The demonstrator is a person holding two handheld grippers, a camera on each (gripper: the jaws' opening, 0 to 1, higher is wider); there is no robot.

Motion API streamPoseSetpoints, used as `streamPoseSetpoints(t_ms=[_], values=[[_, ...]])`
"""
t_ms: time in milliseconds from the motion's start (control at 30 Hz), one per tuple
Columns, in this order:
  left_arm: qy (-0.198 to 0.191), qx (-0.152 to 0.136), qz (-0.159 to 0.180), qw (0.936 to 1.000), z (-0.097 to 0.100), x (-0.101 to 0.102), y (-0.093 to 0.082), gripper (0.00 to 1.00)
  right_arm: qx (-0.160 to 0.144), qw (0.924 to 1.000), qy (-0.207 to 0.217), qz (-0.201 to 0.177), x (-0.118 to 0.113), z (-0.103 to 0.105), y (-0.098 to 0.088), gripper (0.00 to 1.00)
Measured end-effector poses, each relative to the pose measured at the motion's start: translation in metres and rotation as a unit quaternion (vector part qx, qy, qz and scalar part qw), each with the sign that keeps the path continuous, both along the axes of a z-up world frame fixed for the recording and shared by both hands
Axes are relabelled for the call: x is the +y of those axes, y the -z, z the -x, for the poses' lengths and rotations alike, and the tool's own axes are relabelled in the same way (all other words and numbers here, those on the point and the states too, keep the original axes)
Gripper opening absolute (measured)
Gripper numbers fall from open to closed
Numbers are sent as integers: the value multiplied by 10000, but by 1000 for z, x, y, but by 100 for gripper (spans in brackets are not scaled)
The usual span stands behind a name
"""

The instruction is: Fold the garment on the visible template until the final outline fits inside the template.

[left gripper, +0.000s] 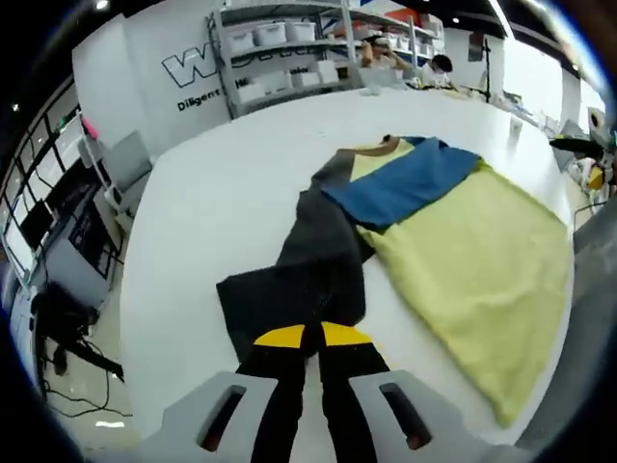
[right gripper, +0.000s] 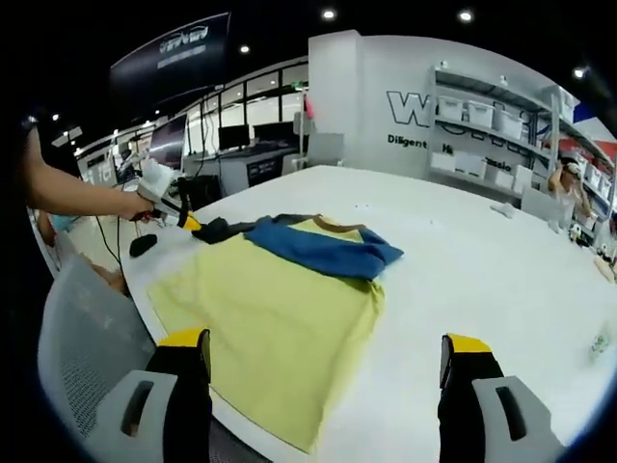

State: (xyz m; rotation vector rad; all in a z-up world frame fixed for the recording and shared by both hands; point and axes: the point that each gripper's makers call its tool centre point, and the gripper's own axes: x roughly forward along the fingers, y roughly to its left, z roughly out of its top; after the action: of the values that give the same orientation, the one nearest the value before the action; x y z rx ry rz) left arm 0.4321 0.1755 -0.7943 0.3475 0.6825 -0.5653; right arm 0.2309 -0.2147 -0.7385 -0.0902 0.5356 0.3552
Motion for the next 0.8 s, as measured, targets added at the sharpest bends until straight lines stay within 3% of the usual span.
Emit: streamPoseSetpoints(t_ms=[100, 333, 633, 800], values=[[-224, -203, 158, 9994, -11, 7, -22, 7, 23, 10000, -49, 41, 1, 3, 2, 99], [-315, -564, 199, 9977, -29, 12, -60, 7, 40, 9999, -84, 41, 1, 6, 3, 99], [-171, -750, 256, 9967, -36, 0, -80, 6, 44, 9999, -130, 40, 3, 9, 4, 99], [-119, -962, 421, 9944, -49, -15, -103, 6, 61, 9999, -122, 29, 4, 12, 5, 99]])
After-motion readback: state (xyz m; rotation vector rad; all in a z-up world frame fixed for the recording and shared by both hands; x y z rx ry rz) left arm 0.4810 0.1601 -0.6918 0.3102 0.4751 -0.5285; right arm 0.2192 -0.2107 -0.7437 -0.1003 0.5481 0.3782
